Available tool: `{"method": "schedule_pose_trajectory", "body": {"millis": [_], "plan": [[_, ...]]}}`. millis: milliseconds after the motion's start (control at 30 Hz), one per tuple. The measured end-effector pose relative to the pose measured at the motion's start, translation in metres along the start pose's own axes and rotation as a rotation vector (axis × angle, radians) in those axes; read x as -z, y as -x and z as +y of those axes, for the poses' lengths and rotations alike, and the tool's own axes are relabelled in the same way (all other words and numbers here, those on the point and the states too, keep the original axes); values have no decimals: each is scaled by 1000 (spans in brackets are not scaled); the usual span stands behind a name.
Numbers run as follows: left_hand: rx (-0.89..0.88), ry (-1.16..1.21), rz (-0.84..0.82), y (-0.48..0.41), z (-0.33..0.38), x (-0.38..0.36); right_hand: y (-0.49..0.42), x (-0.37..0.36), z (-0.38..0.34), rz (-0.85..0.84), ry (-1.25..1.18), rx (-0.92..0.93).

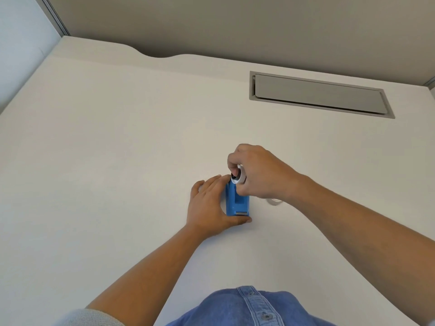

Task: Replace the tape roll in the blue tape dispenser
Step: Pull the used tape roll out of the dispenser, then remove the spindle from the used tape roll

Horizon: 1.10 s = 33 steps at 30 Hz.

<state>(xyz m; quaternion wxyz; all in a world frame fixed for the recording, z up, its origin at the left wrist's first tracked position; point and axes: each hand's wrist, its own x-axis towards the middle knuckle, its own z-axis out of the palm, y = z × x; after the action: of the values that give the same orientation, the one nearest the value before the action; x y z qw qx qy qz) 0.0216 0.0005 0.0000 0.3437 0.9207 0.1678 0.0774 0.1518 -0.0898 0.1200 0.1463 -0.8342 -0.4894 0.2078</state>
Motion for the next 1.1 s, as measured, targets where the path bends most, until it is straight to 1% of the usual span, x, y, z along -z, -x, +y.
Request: {"method": "schedule_pose_trajectory", "body": {"millis": [133, 233, 300, 333, 433, 467, 567, 633, 767, 900, 1000, 1100], "plan": [[21, 34, -21, 2, 3, 2, 6, 1, -1, -46, 44, -14], [29, 82, -92, 3, 7, 10, 18, -6, -1, -80, 55, -49], [51, 154, -138, 8, 10, 18, 28, -8, -1, -91, 43, -65], [72, 192, -128, 12, 14, 24, 34, -8, -2, -94, 35, -66], [128, 303, 0, 32, 33, 44, 55, -6, -7, -95, 4, -71], [142, 364, 11, 39, 41, 50, 61, -6, -9, -92, -4, -70], [202, 553, -78, 58, 68, 59, 81, -6, -16, -76, -43, -74], [265, 642, -97, 68, 80, 60, 92, -6, -22, -49, -95, -80], [378, 807, -62, 80, 93, 64, 111, -6, -32, 22, -238, -102], [414, 983, -63, 87, 99, 72, 126, -5, -36, 125, -386, -104], [435, 1091, -64, 91, 102, 78, 134, -6, -37, 247, -488, -123], [431, 1158, -66, 95, 106, 83, 140, -11, -38, 320, -667, -155]]}}
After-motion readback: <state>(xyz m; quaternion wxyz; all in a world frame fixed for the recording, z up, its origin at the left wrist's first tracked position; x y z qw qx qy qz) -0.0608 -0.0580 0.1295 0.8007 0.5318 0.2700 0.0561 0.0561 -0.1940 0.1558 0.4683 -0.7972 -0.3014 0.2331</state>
